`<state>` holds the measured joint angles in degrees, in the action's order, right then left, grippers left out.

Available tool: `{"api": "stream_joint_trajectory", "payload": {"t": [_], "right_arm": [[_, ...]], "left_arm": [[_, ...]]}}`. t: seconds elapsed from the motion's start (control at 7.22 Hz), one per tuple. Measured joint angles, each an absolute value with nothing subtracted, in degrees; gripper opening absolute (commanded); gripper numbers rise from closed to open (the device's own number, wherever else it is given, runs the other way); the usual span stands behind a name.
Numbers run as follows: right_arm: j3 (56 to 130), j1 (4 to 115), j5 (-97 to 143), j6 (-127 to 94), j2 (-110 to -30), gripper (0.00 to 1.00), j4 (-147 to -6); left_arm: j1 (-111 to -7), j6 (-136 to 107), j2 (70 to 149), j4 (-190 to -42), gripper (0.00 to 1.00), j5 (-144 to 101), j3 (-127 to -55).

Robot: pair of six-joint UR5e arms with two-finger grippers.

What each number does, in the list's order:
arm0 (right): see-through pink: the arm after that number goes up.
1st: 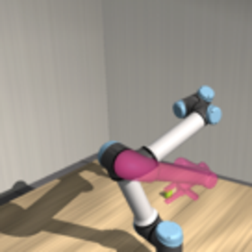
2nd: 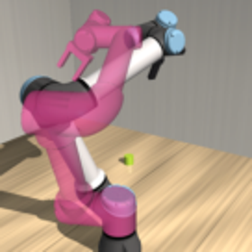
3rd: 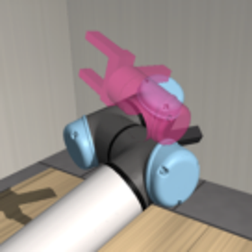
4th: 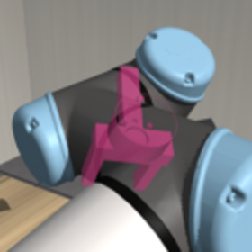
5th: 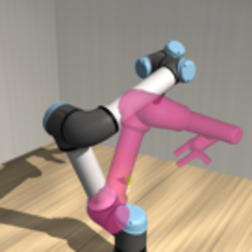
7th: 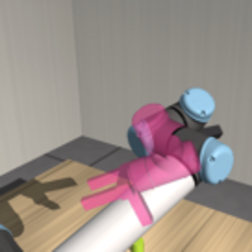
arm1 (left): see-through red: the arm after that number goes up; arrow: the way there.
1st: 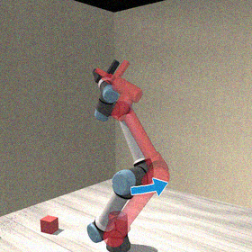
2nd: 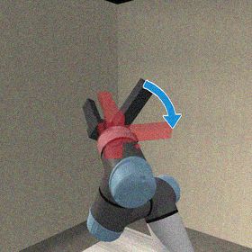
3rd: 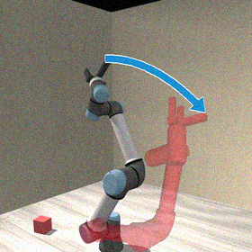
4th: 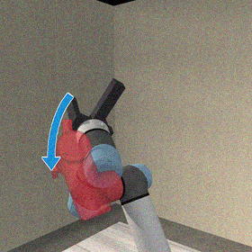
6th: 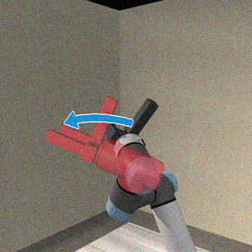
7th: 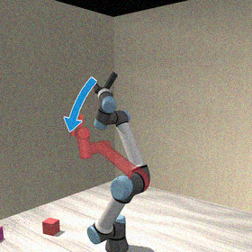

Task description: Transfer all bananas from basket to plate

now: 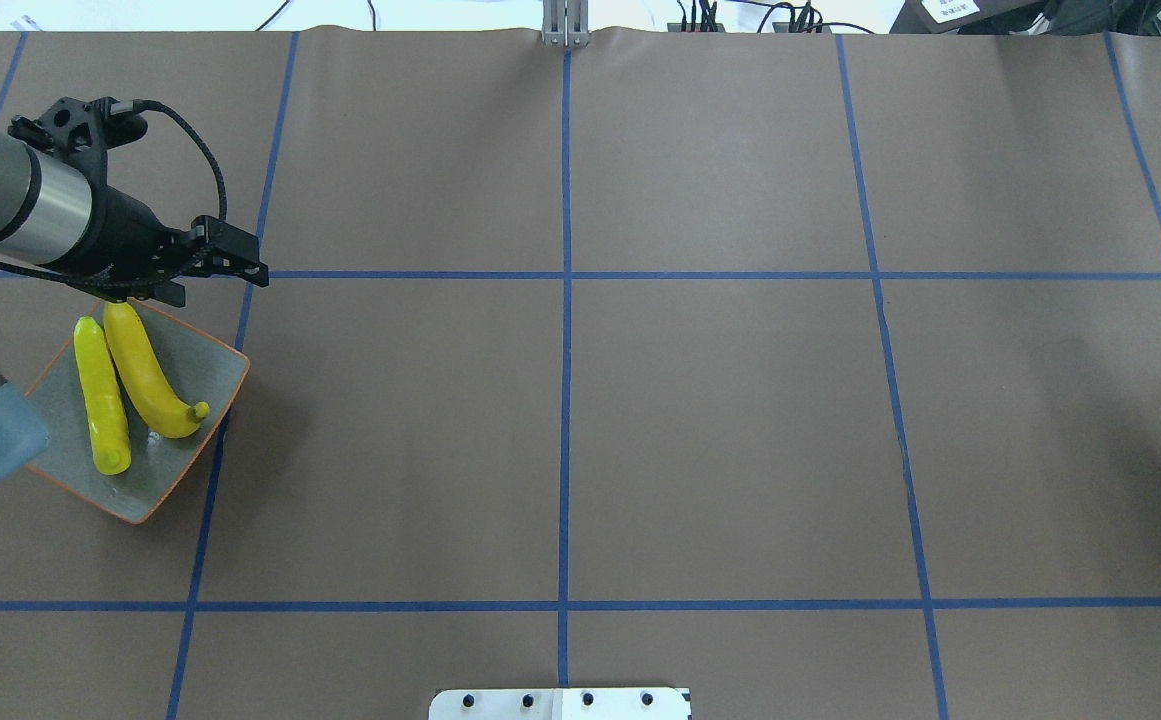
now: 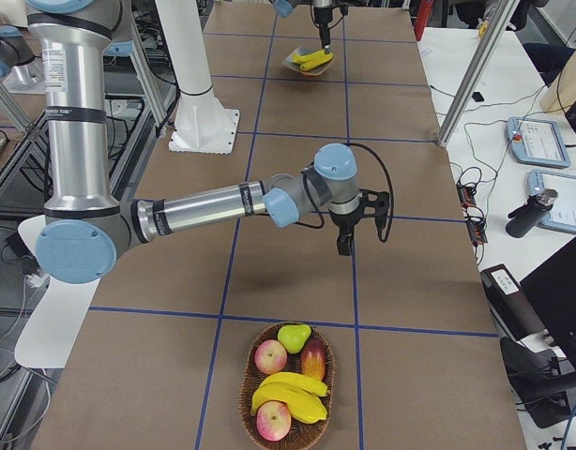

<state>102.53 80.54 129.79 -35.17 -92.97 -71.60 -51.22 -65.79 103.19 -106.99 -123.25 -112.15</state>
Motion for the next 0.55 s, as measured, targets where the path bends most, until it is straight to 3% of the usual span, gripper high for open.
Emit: {"api": "stream_joint_trajectory", "payload": {"t": [0.55], "right_arm": [[96.0,88.3,121.6,-11.0,-104.7,0.99,-71.2]], "left_arm": [[-55.4,-52.3,102.4,-99.2,1.0,-122.9,-113.1]]}}
